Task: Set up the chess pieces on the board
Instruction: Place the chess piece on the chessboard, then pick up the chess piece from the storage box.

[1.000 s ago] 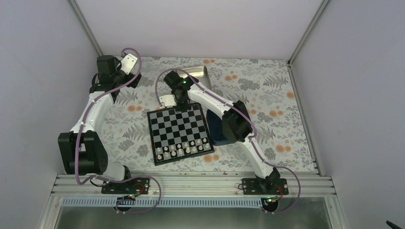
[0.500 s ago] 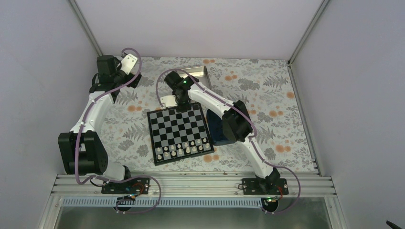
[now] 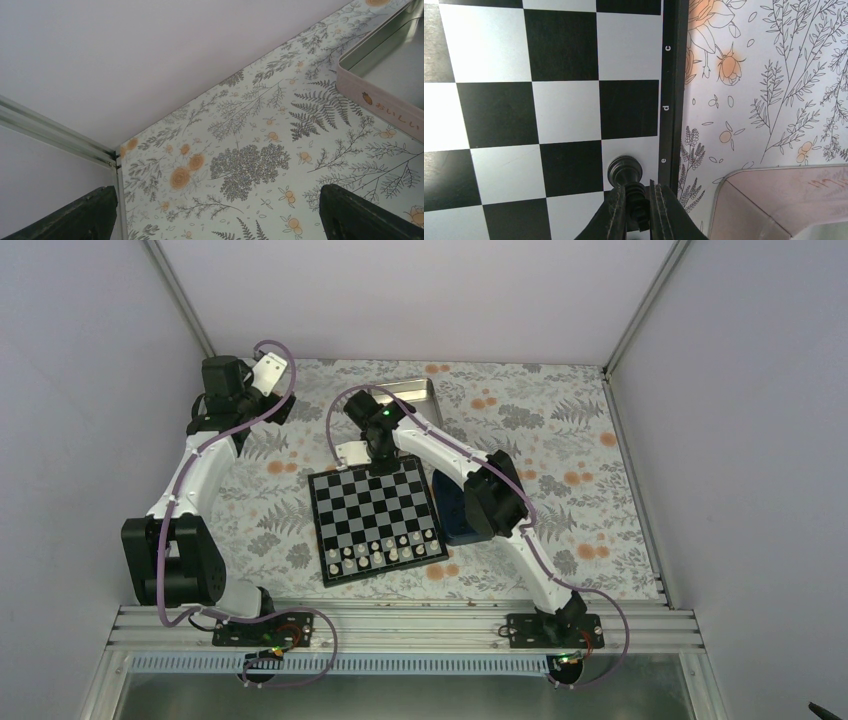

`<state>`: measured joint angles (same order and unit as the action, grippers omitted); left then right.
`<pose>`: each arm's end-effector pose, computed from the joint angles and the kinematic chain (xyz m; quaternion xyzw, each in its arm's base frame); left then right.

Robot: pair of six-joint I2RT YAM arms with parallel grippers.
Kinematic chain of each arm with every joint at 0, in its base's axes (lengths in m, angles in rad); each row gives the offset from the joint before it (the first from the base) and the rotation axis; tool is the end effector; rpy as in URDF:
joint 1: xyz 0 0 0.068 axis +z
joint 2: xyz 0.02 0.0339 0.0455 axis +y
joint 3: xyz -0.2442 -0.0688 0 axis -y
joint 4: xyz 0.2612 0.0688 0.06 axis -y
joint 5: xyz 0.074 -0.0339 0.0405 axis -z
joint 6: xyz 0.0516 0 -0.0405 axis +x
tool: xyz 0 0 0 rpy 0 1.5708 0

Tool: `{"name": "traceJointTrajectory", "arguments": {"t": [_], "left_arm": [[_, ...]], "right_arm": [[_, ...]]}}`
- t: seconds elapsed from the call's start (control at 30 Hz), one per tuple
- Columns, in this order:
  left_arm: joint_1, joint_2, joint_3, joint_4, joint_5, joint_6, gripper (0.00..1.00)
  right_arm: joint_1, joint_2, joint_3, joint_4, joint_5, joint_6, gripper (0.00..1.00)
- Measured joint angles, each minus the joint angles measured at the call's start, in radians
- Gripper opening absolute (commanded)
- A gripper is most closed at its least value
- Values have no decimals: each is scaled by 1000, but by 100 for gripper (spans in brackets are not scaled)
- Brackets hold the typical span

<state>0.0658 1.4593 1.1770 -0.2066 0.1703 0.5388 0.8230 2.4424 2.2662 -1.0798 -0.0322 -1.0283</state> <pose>0.3704 0.0156 0.2824 0.2427 0.8201 0.0832 0.5115 0.3479 0.3776 0.1645 -0.7905 0.5918 -0.0002 0.1575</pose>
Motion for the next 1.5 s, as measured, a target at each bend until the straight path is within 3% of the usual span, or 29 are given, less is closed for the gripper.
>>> {"name": "traceJointTrajectory", "arguments": {"t": [0.27,0.6,0.77,0.97,1.27,1.37,1.5], "left_arm": [[1,0,0,0,4,0,100],[5,1,0,0,8,0,100],[5,5,1,-2,18,0,100],[5,7,17,-12,29,-1,100],[5,55,69,-13,50,-18,100],[-3,79,81,-14,51,-27,100],[-25,100,99,-19,48,-29,100]], "right_arm": [[0,0,0,2,0,0,21],[-1,-1,0,3,-5,3,46],[-9,-28,-16,1,-3,9,50],[-63,-175,-58,-35,-21,20,50],[-340,-520,-300,-94,-51,55,47],[-421,-624,-500,-84,-34,64,47],[-423,-713,-760,-80,-8,71,47]]}}
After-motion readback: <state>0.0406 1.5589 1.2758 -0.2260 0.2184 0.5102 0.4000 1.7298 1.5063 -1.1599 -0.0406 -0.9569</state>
